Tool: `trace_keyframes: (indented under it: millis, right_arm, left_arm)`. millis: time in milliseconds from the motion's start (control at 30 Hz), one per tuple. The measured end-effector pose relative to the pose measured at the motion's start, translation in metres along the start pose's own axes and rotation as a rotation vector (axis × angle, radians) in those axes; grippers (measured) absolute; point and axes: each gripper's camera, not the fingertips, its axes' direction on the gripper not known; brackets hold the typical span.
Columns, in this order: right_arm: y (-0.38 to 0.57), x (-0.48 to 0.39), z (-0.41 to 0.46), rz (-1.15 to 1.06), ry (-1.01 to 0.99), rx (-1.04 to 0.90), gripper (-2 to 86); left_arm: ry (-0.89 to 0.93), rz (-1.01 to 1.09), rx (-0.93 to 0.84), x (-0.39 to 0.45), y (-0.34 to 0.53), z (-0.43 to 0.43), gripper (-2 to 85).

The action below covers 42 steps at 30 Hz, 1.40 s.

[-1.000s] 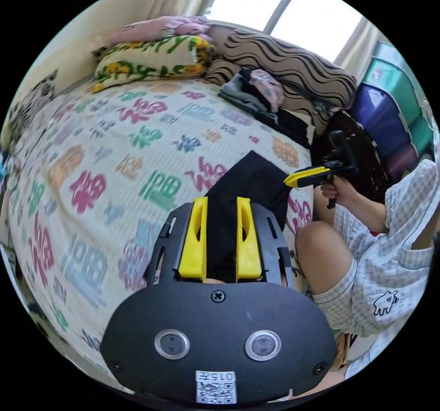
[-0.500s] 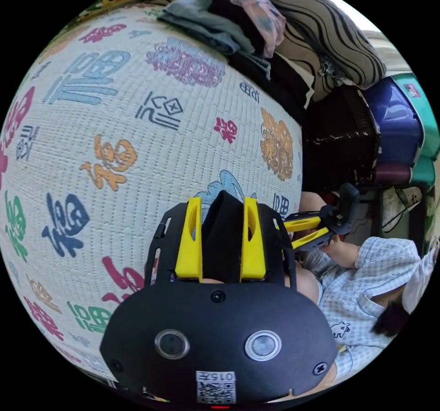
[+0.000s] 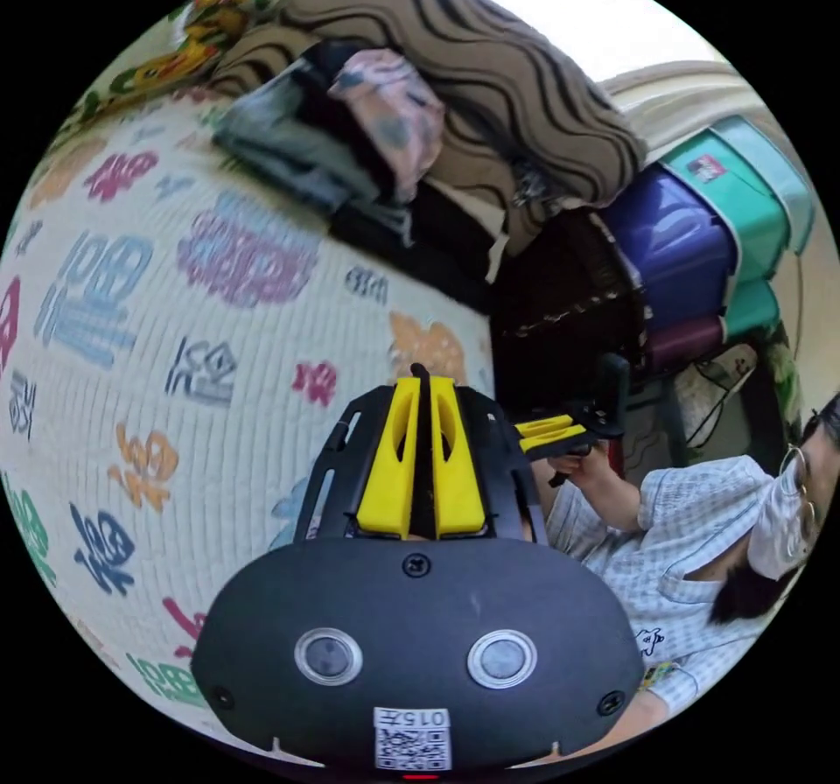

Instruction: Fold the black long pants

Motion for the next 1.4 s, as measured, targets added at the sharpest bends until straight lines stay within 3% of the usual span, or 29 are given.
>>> trace_keyframes:
  millis: [200, 467, 667, 800, 967, 1100, 1233, 1400]
  right_arm:
    - [-0.004, -0.075, -0.043, -0.266, 0.178, 0.026, 5.0]
    - [0.057, -0.202, 0.089, -0.543, 0.038, -0.168, 5.3]
    - [0.084, -0.234, 0.188, -0.622, 0.100, -0.384, 5.2]
    - [0.089, -0.245, 0.224, -0.686, 0.147, -0.533, 5.6]
    - [0.091, -0.234, 0.248, -0.667, 0.017, -0.707, 5.8]
    - [0.083, -0.218, 0.212, -0.630, -0.019, -0.589, 4.3]
    - [0.070, -0.188, 0.186, -0.586, 0.103, -0.417, 3.2]
    - [0.071, -0.162, 0.223, -0.577, 0.224, -0.451, 0.3]
  left_arm:
    - [0.063, 0.157, 0.149, 0.062, 0.009, -0.092, 0.7]
    - [0.102, -0.027, 0.342, 0.009, 0.229, -0.233, 0.4]
    - [0.093, -0.186, 0.462, -0.030, 0.353, -0.265, 0.1]
    - [0.088, -0.206, 0.498, -0.034, 0.378, -0.273, 0.4]
    - [0.024, -0.267, 0.495, -0.021, 0.392, -0.298, 3.5]
    - [-0.202, -0.229, 0.497, 0.047, 0.397, -0.335, 6.5]
    - [-0.343, -0.154, 0.512, 0.148, 0.380, -0.347, 7.4]
    - [-0.487, -0.175, 0.340, 0.182, 0.336, -0.307, 7.3]
